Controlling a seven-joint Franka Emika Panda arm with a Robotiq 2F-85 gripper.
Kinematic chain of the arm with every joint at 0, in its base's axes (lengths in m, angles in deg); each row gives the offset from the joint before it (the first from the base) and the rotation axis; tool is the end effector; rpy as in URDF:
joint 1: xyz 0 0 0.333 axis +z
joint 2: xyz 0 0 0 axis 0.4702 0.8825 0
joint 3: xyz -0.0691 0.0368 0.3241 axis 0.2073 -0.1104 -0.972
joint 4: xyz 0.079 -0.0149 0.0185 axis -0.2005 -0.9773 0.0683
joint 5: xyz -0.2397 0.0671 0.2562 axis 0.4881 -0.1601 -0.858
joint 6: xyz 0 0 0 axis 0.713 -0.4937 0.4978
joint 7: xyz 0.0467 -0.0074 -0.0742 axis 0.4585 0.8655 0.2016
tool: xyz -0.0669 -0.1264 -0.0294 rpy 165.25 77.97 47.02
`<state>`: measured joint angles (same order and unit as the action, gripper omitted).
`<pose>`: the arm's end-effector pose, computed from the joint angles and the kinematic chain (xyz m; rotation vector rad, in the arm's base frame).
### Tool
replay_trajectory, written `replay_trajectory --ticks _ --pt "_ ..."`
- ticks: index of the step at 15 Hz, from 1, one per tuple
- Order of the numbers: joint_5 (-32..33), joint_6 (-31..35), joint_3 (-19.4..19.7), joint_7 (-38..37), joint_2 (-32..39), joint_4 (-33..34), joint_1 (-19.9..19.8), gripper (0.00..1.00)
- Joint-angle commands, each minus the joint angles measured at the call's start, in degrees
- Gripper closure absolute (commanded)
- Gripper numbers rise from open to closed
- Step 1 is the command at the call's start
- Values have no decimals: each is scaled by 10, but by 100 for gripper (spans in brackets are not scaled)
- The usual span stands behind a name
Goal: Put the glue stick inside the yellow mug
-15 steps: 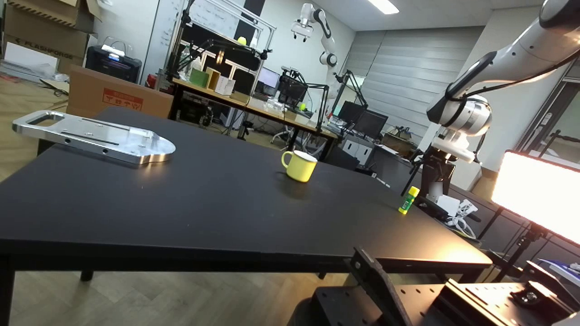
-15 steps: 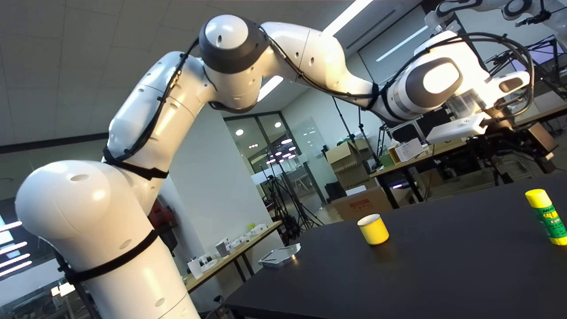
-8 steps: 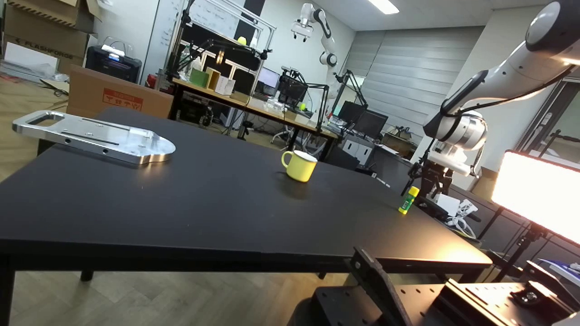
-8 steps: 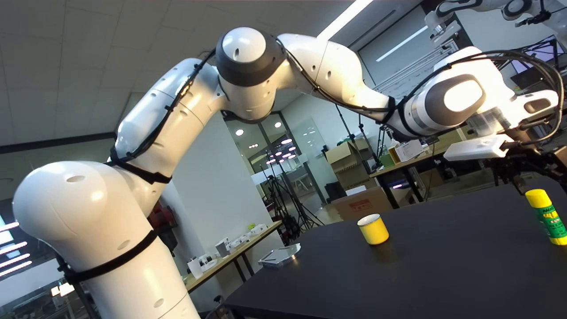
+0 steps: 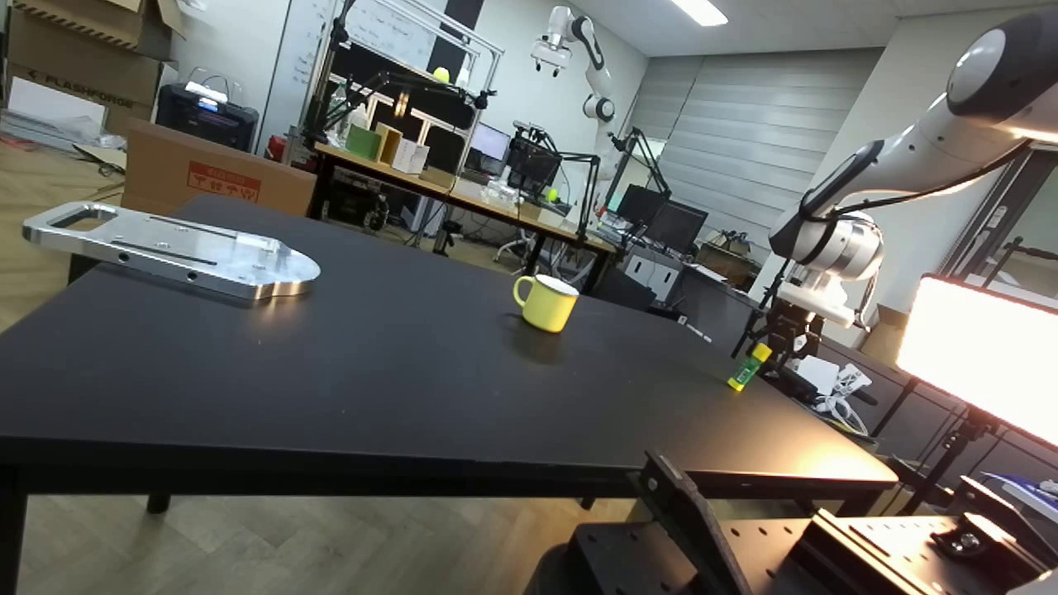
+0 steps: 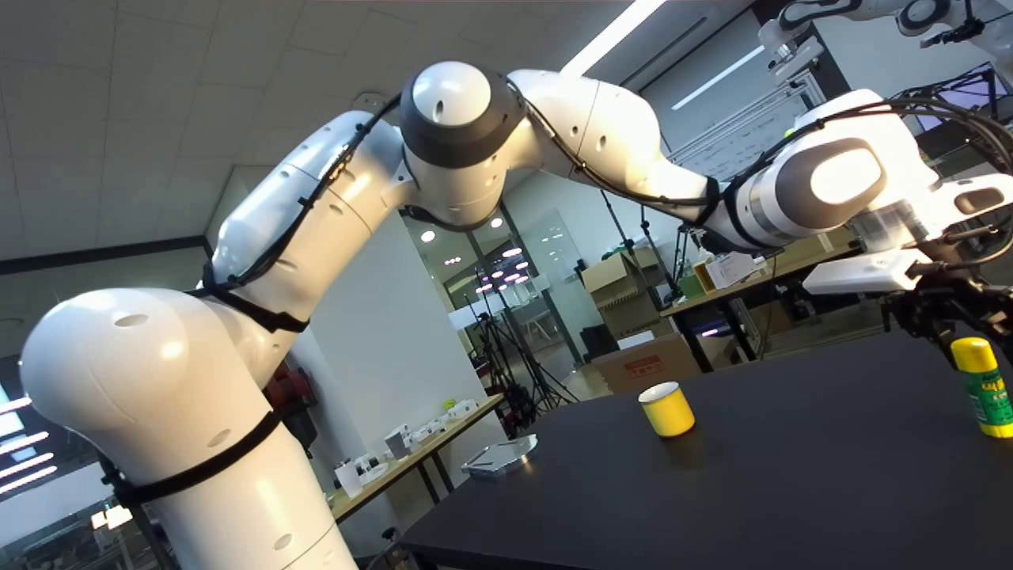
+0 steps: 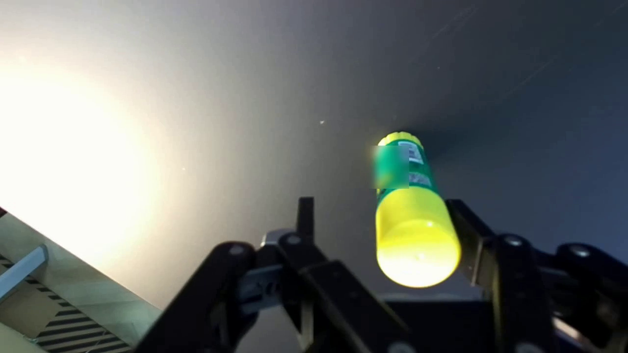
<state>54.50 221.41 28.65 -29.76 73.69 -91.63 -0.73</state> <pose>0.5859 -0.4431 0.1124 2.8623 -1.2239 0.0928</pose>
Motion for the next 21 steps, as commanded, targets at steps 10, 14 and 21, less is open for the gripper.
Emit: replay_trajectory --ticks 10,14,21 --pt "3 -15 -26 25 -113 -55 42 91" --pt "8 30 -41 63 -207 -131 91 91" --pt "14 61 -123 148 -344 -283 163 91"
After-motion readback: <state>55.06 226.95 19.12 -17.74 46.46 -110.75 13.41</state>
